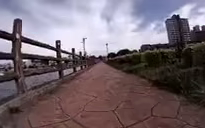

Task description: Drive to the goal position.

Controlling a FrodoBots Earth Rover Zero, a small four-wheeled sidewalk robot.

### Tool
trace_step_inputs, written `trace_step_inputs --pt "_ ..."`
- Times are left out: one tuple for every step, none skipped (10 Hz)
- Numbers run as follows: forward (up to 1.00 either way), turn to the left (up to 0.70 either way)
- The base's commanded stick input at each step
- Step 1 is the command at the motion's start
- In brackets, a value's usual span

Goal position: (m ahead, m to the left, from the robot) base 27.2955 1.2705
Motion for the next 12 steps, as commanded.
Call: trace_step_inputs --pt "0.7 0.11" --pt "0.7 0.11" --pt "0.7 0.11" --pt "0.7 0.11" --pt "0.7 0.11" --pt "0.7 0.11" --pt "0.7 0.11" --pt "0.7 0.11" --pt "0.7 0.11" --pt "0.7 0.11" --pt "0.7 0.11" --pt "0.7 0.11"
